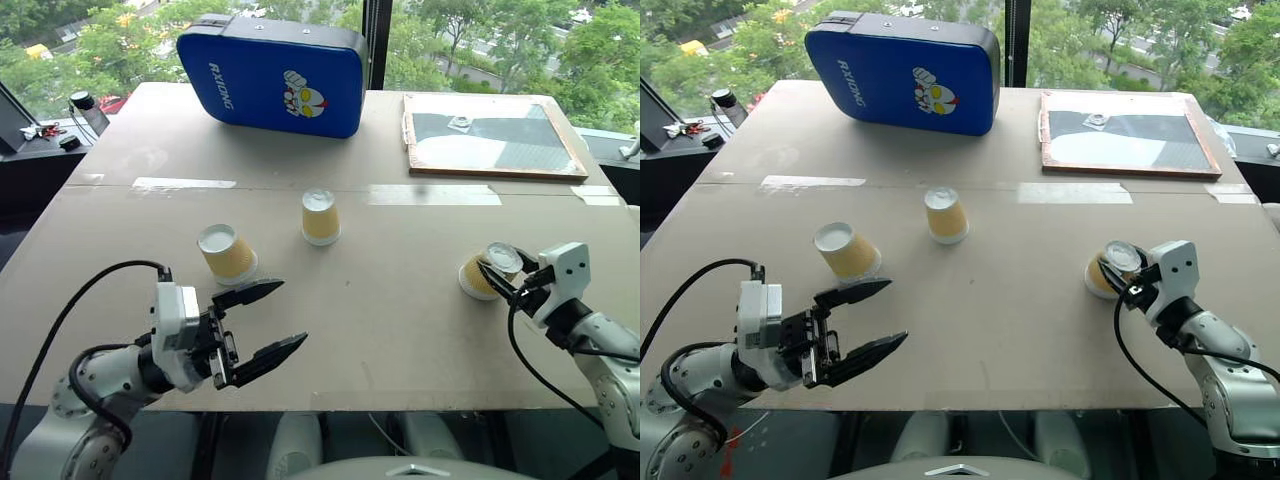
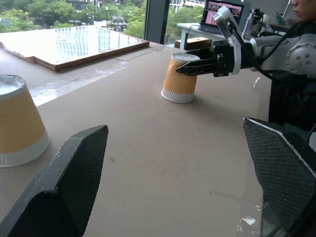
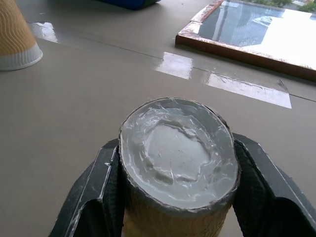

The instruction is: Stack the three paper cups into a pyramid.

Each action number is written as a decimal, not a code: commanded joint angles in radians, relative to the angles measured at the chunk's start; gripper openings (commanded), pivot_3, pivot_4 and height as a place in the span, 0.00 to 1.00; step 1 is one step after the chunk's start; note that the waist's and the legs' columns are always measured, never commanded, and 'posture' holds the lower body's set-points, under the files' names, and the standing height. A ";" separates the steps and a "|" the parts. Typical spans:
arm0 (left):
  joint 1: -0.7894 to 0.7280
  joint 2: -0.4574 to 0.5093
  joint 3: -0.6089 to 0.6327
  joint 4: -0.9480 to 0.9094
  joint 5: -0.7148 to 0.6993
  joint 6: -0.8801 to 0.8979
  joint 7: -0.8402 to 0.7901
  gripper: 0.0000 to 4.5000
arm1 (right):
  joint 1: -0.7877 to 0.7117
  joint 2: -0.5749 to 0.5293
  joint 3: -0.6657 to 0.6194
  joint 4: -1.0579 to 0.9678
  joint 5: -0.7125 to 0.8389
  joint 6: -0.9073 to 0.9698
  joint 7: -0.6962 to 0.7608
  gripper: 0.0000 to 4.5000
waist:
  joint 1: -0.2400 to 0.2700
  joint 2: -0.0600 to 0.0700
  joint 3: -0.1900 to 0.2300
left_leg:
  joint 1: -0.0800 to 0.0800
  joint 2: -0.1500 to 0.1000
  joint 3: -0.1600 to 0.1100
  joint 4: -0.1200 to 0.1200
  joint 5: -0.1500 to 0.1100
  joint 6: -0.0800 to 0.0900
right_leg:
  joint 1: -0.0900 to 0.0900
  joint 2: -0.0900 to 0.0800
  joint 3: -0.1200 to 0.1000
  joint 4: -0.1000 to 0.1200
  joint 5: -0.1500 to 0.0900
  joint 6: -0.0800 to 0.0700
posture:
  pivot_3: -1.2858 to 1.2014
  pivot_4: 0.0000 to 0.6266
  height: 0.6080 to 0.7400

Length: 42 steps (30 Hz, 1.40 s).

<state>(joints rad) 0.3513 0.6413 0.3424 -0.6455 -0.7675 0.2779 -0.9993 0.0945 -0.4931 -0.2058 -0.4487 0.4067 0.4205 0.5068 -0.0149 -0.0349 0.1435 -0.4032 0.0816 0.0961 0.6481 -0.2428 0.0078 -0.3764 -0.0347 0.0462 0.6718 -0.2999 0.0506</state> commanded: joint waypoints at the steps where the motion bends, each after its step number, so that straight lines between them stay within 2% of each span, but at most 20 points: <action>1: -0.011 -0.023 -0.004 0.014 -0.068 -0.018 -0.041 1.00 | -0.064 -0.039 0.047 -0.075 0.007 0.023 0.037 0.46 | -0.002 0.000 0.000 | 0.000 0.000 0.000 0.000 0.000 0.000 | 0.000 0.000 0.000 0.000 0.000 0.000 | 0.52 0.24 1.00; 3: -0.012 -0.024 0.003 0.029 -0.067 -0.020 -0.056 1.00 | -0.107 -0.057 0.089 -0.082 0.002 0.057 0.045 0.46 | -0.005 0.001 0.000 | 0.000 0.000 0.000 0.000 0.000 0.000 | 0.000 0.001 0.000 0.000 0.000 0.000 | 0.52 0.24 1.00; 8: 0.021 0.008 0.063 0.089 -0.118 0.006 -0.128 1.00 | -0.324 -0.038 0.251 -0.031 -0.038 0.163 0.031 0.46 | -0.007 0.001 0.001 | 0.000 0.001 0.000 0.000 0.000 0.000 | -0.001 0.001 0.001 0.000 0.000 0.000 | 0.52 0.24 1.00; 14: 0.068 0.007 0.110 0.063 -0.141 0.018 -0.115 1.00 | -0.423 0.002 0.370 0.016 -0.081 0.166 0.051 0.46 | 0.003 0.000 0.000 | -0.009 0.001 -0.001 0.002 0.000 0.000 | -0.006 0.000 -0.005 -0.003 0.000 0.000 | 0.52 0.24 1.00; 24: 0.156 -0.022 0.138 -0.003 -0.145 0.010 -0.063 1.00 | -0.498 0.049 0.423 0.084 -0.124 0.159 0.070 0.46 | 0.000 0.001 0.001 | -0.011 0.001 0.000 0.002 0.000 0.000 | -0.008 0.000 -0.005 -0.002 0.000 0.000 | 0.52 0.24 1.00; 36: 0.189 -0.053 0.150 -0.025 -0.146 0.009 0.001 1.00 | -0.519 0.104 0.454 0.158 -0.151 0.133 0.091 0.46 | 0.000 0.001 0.000 | -0.011 0.001 0.000 0.002 0.000 0.000 | -0.008 0.001 -0.005 -0.002 0.000 0.000 | 0.52 0.24 1.00; 39: 0.178 -0.059 0.157 -0.019 -0.142 0.015 0.047 1.00 | -0.505 0.110 0.452 0.205 -0.158 0.092 0.114 0.81 | 0.000 0.000 0.000 | -0.011 0.001 0.000 0.002 0.000 0.000 | -0.008 0.001 -0.005 -0.002 0.000 0.000 | 0.52 0.24 1.00; 41: 0.179 -0.067 0.169 -0.023 -0.144 0.018 0.083 1.00 | -0.505 0.107 0.440 0.211 -0.155 0.076 0.128 1.00 | 0.000 0.000 0.000 | -0.011 0.000 0.000 0.002 0.000 0.000 | -0.008 0.000 -0.005 -0.002 0.000 0.000 | 0.52 0.24 1.00; 42: 0.180 -0.071 0.173 -0.024 -0.148 0.019 0.097 1.00 | -0.505 0.104 0.435 0.211 -0.153 0.071 0.133 1.00 | 0.000 0.001 0.000 | -0.011 0.001 0.000 0.002 0.000 0.000 | -0.008 0.000 -0.005 -0.002 0.000 0.000 | 0.52 0.24 1.00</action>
<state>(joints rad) 0.5292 0.5781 0.4806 -0.6491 -0.8970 0.2996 -0.9297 -0.4027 -0.3854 0.2560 -0.2130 0.2469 0.5276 0.6237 -0.0147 -0.0343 0.1440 -0.4146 0.0821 0.0964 0.6501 -0.2427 0.0077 -0.3846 -0.0343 0.0411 0.6699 -0.2994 0.0508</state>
